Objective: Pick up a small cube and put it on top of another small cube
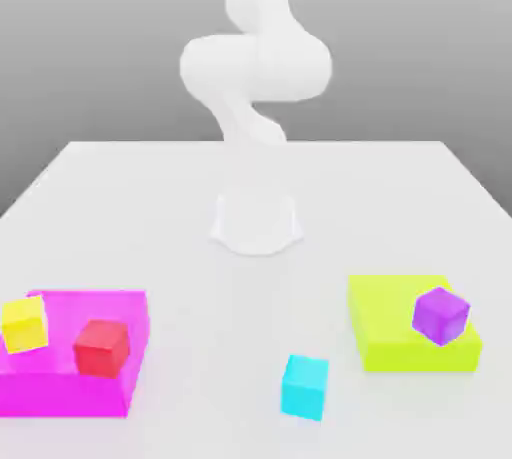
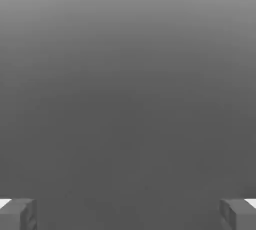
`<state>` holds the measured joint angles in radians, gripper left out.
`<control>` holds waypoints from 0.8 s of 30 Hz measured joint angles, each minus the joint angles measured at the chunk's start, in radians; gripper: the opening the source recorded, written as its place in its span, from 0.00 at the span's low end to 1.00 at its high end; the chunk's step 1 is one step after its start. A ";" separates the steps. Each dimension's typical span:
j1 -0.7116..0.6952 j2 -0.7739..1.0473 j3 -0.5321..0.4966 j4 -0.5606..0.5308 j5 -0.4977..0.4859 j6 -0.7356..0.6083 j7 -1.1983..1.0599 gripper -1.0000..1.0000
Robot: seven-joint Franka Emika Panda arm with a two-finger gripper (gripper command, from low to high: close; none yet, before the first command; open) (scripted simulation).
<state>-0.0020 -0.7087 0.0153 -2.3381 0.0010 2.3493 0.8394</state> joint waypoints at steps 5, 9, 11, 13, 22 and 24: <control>-0.014 0.187 0.042 -0.078 0.007 0.102 0.078 0.50; -0.019 0.332 0.072 -0.139 0.004 0.180 0.144 0.50; -0.022 0.404 0.088 -0.169 0.001 0.220 0.178 0.50; -0.023 0.477 0.101 -0.200 -0.005 0.259 0.214 0.50; 0.006 0.804 0.122 -0.331 -0.048 0.438 0.385 0.50; 0.017 0.877 0.107 -0.330 -0.069 0.491 0.410 0.50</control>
<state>0.0152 0.1682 0.1227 -2.6679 -0.0685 2.8406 1.2498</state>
